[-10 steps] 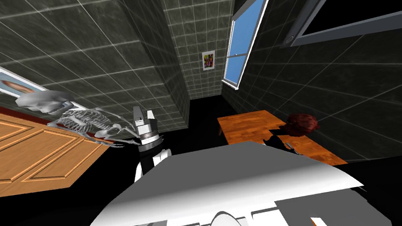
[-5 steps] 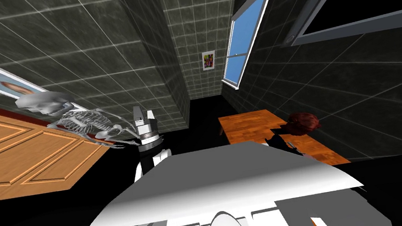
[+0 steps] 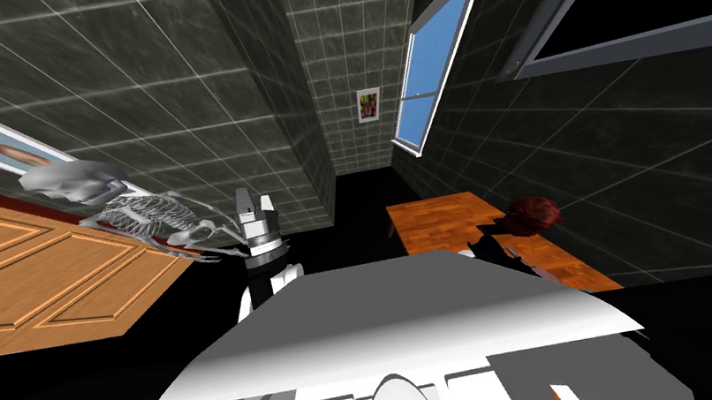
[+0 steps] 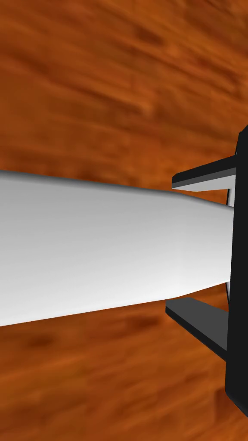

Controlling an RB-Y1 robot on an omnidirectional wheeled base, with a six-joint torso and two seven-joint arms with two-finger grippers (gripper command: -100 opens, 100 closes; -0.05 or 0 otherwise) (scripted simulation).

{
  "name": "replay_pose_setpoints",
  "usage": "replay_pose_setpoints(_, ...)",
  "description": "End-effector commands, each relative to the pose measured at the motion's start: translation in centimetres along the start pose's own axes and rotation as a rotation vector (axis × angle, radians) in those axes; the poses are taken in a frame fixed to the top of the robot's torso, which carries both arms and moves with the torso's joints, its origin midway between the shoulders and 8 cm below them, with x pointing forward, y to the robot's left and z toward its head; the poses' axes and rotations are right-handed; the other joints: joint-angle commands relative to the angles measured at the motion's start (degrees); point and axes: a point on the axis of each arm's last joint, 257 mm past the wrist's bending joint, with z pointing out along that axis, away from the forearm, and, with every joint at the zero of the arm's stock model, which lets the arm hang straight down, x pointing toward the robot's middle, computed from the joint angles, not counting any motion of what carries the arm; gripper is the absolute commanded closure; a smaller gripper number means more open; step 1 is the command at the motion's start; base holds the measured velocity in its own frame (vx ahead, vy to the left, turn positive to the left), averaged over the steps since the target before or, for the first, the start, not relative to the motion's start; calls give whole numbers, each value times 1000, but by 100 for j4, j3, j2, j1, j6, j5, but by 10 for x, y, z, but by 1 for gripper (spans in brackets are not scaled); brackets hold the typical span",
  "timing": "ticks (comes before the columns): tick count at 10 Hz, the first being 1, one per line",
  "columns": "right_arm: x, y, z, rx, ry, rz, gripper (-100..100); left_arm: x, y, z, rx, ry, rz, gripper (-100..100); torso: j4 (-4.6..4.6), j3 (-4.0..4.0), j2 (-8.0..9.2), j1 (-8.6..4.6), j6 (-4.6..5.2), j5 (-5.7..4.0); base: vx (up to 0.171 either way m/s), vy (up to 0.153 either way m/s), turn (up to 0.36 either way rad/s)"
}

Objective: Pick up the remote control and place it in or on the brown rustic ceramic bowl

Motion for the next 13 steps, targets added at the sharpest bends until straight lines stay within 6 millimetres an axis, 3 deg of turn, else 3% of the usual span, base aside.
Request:
replay_pose_setpoints(1, -27, 9, -12, -15, -35, -8, 100, 0, 0, 0, 0, 0, 0, 0, 0, 0, 0, 0, 0, 0, -74, 12, -28)
replay_pose_setpoints(2, -27, 9, -12, -15, -35, -8, 100, 0, 0, 0, 0, 0, 0, 0, 3, 3, 4, 0, 0, 0, -40, 7, -15)
replay_pose_setpoints(4, -53, 18, -25, -28, -67, -12, 100, 0, 0, 0, 0, 0, 0, 0, 2, -3, -10, 8, -4, -1, -31, 22, -14)
replay_pose_setpoints(5, -53, 18, -25, -28, -67, -12, 100, 0, 0, 0, 0, 0, 0, 0, 0, -3, -8, 11, -1, -2, -30, 15, -23)
replay_pose_setpoints(6, -75, 24, -37, -36, -91, -16, 100, 0, 0, 0, 0, 0, 0, 0, 0, -4, -10, 10, -5, -1, -53, 21, -29)
replay_pose_setpoints(8, -99, 29, -54, -42, -114, -22, 100, 0, 0, 0, 0, 0, 0, 0, 0, 2, 3, 16, 0, 5, -75, 31, -37)
replay_pose_setpoints(13, -125, 29, -79, -38, -117, -36, 100, 0, 0, 0, 0, 0, 0, 0, -8, 1, 10, 23, 17, 18, -69, 32, -31)
